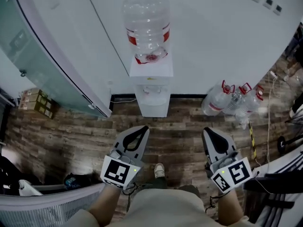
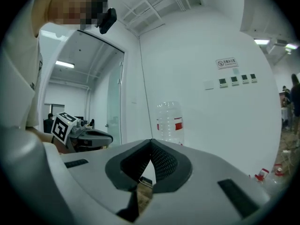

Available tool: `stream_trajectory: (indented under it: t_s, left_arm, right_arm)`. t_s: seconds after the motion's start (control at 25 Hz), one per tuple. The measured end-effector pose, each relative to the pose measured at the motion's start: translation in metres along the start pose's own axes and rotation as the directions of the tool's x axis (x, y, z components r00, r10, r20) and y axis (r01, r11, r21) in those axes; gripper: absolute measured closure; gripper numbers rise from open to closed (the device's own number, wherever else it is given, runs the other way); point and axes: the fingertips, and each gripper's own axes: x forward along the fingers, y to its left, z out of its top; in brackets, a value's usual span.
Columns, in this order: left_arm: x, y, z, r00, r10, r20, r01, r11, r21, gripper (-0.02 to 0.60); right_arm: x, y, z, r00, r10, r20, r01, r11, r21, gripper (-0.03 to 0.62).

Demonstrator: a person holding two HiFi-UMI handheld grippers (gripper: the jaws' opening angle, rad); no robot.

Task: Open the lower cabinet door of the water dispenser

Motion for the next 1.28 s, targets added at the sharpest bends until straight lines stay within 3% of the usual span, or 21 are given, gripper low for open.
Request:
stream_trajectory:
  t_s: [0.4,0.68,1.28]
  left_arm:
    - [0.040,0.054,-0.016,0.999,0.030,-0.025,-0.031,1.000,-0.006,0.577]
    - [0.059,0.074,-0.022,0.990,0.143,0.008,-0.143,0.989,-0.036,0.577]
    - [0.105,0.073,-0.028,0.930,0.362,-0.063,-0.366,0.929,-0.060,0.577]
  right_arm:
    - [0.065,-0.031,-0.005,0.999,0.010,-0.037,-0.011,1.000,-0.006,0.588]
    - [0.100,-0.064,-0.018,0.997,0.052,-0.065,-0.053,0.999,-0.009,0.588]
    - [0.148,-0.142,-0.026,0.957,0.268,-0.108,-0.269,0.963,0.006,0.588]
